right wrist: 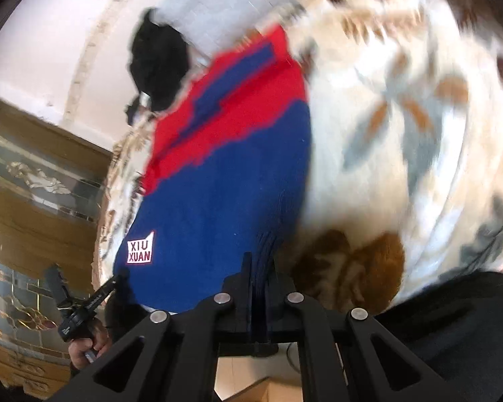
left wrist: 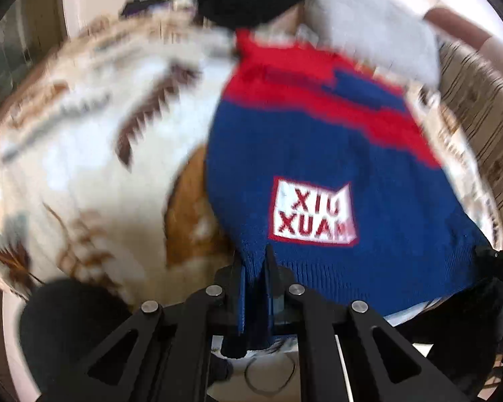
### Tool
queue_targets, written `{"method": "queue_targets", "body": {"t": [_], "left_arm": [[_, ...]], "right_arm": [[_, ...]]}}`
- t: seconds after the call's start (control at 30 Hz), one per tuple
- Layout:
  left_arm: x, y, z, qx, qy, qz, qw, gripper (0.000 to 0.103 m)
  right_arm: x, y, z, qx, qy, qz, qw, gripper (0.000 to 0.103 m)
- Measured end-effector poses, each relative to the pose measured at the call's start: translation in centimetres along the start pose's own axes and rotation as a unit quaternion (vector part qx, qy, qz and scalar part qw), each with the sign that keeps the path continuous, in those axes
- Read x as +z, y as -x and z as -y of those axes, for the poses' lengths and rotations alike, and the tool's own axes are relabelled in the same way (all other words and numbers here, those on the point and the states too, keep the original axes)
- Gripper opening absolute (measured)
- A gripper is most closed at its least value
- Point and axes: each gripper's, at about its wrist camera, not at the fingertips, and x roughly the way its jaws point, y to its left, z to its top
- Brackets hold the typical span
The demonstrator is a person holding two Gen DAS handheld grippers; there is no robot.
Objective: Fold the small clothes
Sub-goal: 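Grasp the blue hem with the left gripper while the right gripper grasps it too, then lift the hem and fold it toward the collar with both grippers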
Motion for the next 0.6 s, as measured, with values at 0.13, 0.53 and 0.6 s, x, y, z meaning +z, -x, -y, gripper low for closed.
{"method": "queue_targets", "body": {"t": [0.13, 0.53, 0.6], "left_arm": [[-0.2, 2.6, 0.0, -0.018, 0.004, 0.052, 0.9985, 0.009], [-0.3, 3.0, -0.5, -0.021, 0.018, 0.074, 0.9969, 0.01], [-0.4, 0.0, -1.0, -0.014, 0.028, 0.018, 0.9994, 0.01]], "right_arm": [[-0.1, 0.8, -0.2, 0.039, -0.01, 0.018, 0.999, 0.006], [0.0, 1.3, -0.1, 0.037, -0.014, 0.015, 0.999, 0.006], [0.3, -0.5, 1.5, 0.016, -0.04, -0.015, 0.999, 0.006]]}}
